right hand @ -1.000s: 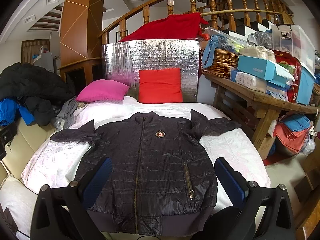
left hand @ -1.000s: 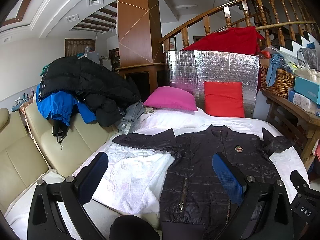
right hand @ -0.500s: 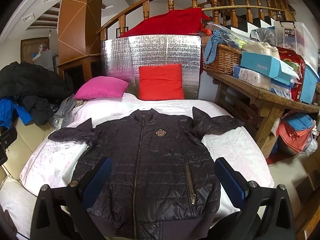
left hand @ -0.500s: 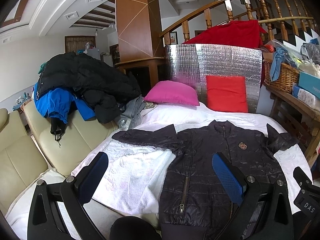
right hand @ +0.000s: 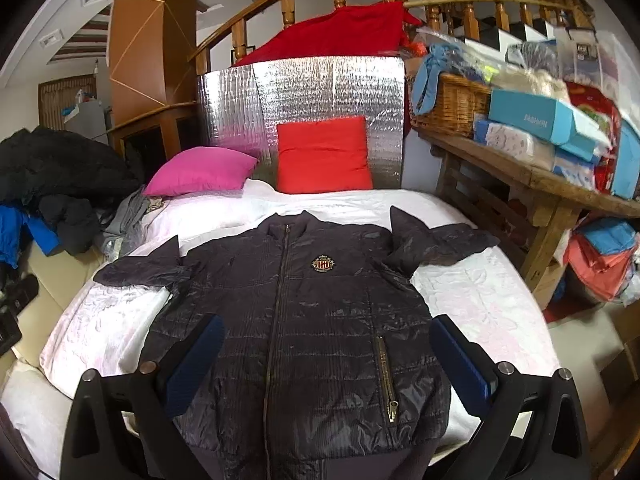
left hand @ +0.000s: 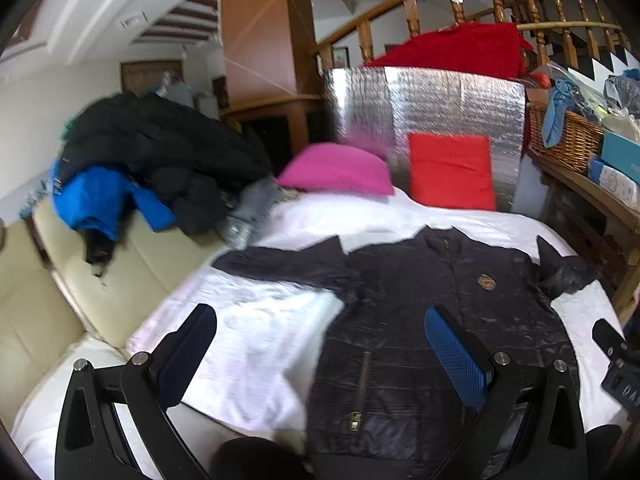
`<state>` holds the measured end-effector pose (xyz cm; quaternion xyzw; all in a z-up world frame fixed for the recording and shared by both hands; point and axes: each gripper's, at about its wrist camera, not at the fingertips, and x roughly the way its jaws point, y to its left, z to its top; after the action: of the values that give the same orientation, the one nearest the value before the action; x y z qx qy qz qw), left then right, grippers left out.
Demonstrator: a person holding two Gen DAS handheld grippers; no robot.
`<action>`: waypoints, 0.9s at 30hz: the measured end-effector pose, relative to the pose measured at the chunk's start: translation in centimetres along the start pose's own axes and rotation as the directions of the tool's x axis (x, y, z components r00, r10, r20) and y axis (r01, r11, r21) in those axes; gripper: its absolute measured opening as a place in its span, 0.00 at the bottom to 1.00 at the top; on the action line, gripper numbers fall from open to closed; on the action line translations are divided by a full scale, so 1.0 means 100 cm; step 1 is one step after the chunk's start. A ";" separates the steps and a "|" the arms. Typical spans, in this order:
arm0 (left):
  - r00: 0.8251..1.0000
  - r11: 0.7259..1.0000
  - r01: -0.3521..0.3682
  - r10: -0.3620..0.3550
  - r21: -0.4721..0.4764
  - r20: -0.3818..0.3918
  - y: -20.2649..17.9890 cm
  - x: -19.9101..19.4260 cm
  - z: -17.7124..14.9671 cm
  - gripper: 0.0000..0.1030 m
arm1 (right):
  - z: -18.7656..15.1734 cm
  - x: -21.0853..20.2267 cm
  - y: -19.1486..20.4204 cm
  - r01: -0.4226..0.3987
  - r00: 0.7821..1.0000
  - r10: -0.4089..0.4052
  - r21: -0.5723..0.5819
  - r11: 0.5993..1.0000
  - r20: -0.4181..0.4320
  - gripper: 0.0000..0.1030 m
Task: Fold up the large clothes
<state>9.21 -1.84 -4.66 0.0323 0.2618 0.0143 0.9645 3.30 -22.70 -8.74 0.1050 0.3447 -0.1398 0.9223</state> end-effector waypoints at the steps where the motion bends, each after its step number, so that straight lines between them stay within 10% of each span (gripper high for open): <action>1: 0.999 1.000 0.015 -0.015 0.000 -0.028 -0.004 0.014 0.002 1.00 | 0.003 0.006 -0.008 -0.006 1.000 0.006 0.018 1.000 -0.004 1.00; 8: 0.951 0.990 0.111 -0.080 0.087 -0.299 -0.071 0.161 -0.013 1.00 | 0.041 0.103 -0.154 -0.159 0.985 0.173 0.383 0.910 -0.004 1.00; 18: 0.911 0.985 0.119 -0.057 0.127 -0.409 -0.150 0.315 -0.035 1.00 | 0.035 0.281 -0.373 -0.155 0.981 0.176 0.859 0.489 0.077 1.00; 27: 0.878 0.974 0.191 -0.113 0.125 -0.465 -0.157 0.353 -0.062 1.00 | 0.049 0.399 -0.437 -0.010 0.994 0.098 0.892 0.453 -0.039 0.81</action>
<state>36.72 -15.63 -28.88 0.0881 0.4821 -0.0765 0.8683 20.69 -72.57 -35.89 0.5877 0.2562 -0.2654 0.7201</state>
